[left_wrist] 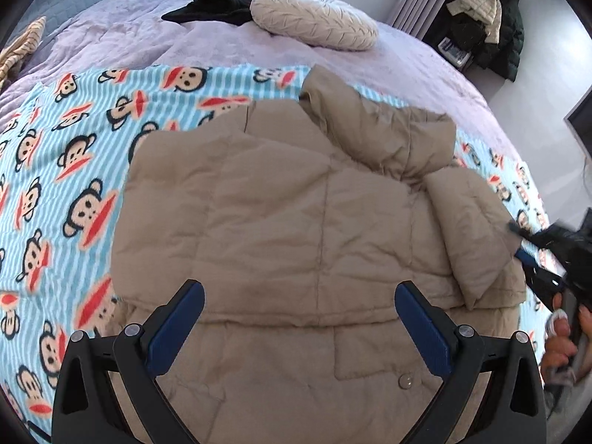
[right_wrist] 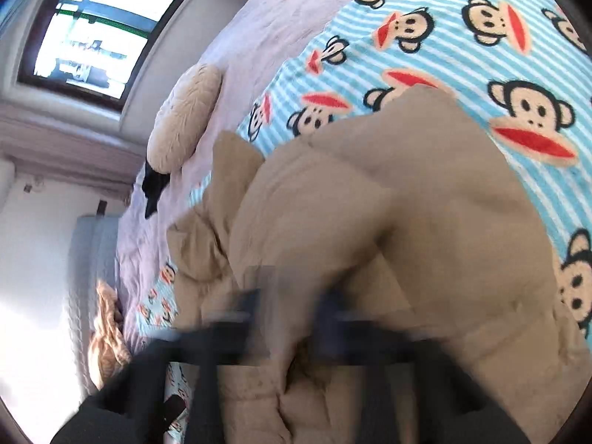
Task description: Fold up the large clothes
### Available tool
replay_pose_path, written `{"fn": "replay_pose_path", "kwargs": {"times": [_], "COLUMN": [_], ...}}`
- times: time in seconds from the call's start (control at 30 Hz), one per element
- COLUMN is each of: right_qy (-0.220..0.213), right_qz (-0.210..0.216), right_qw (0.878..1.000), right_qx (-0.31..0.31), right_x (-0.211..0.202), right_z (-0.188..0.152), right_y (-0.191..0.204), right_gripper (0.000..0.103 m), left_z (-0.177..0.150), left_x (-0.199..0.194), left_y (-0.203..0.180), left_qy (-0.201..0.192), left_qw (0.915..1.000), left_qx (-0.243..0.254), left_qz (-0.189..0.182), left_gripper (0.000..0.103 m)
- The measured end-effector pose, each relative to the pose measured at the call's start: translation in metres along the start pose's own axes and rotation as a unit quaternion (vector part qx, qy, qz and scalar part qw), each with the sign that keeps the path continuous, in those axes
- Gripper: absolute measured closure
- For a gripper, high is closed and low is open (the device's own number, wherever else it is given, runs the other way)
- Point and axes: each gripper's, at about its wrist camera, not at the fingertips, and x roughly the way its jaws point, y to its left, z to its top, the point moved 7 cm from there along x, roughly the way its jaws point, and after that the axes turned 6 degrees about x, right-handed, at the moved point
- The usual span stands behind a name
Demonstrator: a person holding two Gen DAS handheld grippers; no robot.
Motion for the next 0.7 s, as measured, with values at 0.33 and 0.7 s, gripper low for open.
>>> {"fn": "replay_pose_path", "kwargs": {"times": [0.33,0.7], "right_qy": [0.097,0.151], "right_qz": [-0.005,-0.09], "right_qw": [0.952,0.96], "right_qx": [-0.289,-0.217], "right_x": [0.043,0.006], "right_z": [-0.109,-0.108], "right_y": [0.116,0.018], "right_gripper": [0.095,0.052], "left_z": [0.02,0.017], "left_x": [-0.012,0.031], "left_y": [0.014,-0.001], "left_qy": [-0.026,0.028], "left_qw": [0.9778,0.9646], "left_qx": [-0.1,-0.117], "left_qz": [-0.182,-0.235], "left_gripper": [0.0,0.0]}}
